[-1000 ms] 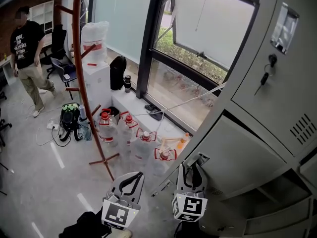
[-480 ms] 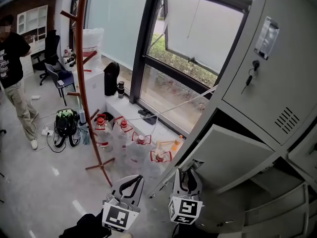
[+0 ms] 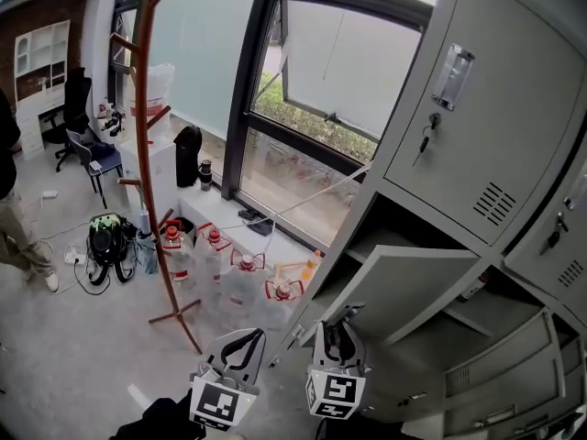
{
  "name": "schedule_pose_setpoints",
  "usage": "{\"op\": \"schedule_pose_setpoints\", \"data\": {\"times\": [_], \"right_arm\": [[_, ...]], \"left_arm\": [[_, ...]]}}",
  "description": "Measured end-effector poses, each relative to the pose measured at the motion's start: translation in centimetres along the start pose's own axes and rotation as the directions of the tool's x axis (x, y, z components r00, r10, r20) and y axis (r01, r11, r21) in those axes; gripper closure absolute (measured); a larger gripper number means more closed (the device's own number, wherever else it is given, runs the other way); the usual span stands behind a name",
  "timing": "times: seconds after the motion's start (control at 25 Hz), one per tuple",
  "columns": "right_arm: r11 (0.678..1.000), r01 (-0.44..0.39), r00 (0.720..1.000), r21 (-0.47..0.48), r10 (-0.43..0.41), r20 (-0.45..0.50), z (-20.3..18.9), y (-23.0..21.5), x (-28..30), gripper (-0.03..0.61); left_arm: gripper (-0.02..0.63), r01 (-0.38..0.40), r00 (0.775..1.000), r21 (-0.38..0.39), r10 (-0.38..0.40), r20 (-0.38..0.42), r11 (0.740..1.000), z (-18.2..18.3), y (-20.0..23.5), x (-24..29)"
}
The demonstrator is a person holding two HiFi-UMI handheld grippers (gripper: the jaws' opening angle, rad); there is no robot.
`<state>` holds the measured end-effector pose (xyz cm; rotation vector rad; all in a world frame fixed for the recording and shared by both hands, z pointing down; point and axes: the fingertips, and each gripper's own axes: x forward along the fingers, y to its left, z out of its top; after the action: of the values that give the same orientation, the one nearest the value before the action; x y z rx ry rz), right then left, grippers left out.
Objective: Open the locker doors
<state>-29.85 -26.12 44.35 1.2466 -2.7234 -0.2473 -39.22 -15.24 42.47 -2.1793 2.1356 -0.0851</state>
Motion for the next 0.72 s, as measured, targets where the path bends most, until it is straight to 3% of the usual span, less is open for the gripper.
{"op": "schedule_pose_setpoints", "data": {"times": [0.72], "right_arm": [[0.998,0.058,0.998,0.007,-0.058,-0.019,-1.1,-1.3,-9.6,0.425]], "left_arm": [[0.589,0.152,0.988,0.012,-0.152,0.007,0.988,1.1,-7.0,-2.8]]}}
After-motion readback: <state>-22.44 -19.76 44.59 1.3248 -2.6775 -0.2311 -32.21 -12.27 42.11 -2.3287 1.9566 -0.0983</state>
